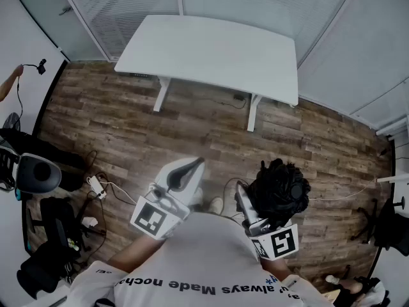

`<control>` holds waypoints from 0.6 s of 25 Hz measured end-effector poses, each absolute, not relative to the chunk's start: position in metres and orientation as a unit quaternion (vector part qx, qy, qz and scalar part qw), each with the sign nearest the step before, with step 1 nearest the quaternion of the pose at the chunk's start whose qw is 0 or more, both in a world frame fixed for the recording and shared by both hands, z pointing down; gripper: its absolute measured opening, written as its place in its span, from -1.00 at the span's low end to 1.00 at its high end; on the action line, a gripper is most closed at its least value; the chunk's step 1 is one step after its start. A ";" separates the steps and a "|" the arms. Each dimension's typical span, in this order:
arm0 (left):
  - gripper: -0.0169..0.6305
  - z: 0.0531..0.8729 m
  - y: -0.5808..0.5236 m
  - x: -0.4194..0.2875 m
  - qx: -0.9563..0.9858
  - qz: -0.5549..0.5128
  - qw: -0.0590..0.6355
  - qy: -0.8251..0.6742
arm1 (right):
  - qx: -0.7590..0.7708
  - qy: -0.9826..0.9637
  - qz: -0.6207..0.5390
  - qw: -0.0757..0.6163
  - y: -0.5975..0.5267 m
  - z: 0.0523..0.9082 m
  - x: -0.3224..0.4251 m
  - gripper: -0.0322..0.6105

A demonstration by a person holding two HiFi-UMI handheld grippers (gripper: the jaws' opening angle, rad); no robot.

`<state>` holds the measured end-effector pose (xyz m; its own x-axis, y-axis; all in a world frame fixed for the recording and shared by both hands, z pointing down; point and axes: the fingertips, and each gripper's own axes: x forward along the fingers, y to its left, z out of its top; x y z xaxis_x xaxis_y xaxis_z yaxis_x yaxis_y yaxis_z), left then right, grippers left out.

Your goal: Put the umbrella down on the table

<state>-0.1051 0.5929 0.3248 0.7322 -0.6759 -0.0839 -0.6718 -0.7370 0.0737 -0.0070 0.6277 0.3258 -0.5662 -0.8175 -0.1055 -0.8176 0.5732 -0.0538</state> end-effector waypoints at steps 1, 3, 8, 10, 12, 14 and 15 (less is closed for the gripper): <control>-0.94 0.325 0.591 -0.110 0.931 -0.053 0.021 -0.362 | -0.462 0.885 -0.001 0.061 0.626 0.325 -0.012 -0.13; -0.94 0.326 0.588 -0.120 0.931 -0.054 0.024 -0.360 | -0.462 0.884 -0.006 0.067 0.621 0.324 -0.022 -0.13; -0.94 0.329 0.575 -0.142 0.935 -0.055 0.034 -0.348 | -0.461 0.881 -0.026 0.100 0.601 0.317 -0.043 -0.13; -0.94 0.330 0.570 -0.153 0.937 -0.051 0.035 -0.343 | -0.470 0.877 -0.020 0.097 0.596 0.317 -0.051 -0.13; -0.94 0.332 0.561 -0.165 0.938 -0.048 0.032 -0.343 | -0.477 0.874 -0.016 0.095 0.589 0.318 -0.058 -0.13; -0.94 0.332 0.549 -0.176 0.936 -0.050 0.030 -0.346 | -0.481 0.871 -0.019 0.095 0.579 0.319 -0.065 -0.13; -0.94 0.332 0.544 -0.180 0.936 -0.050 0.030 -0.348 | -0.482 0.871 -0.021 0.095 0.573 0.320 -0.067 -0.13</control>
<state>-0.1797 0.5436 0.3320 0.7530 -0.6541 -0.0722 -0.6480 -0.7561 0.0917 -0.0668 0.5733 0.3199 -0.5175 -0.8432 -0.1456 -0.8353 0.5347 -0.1276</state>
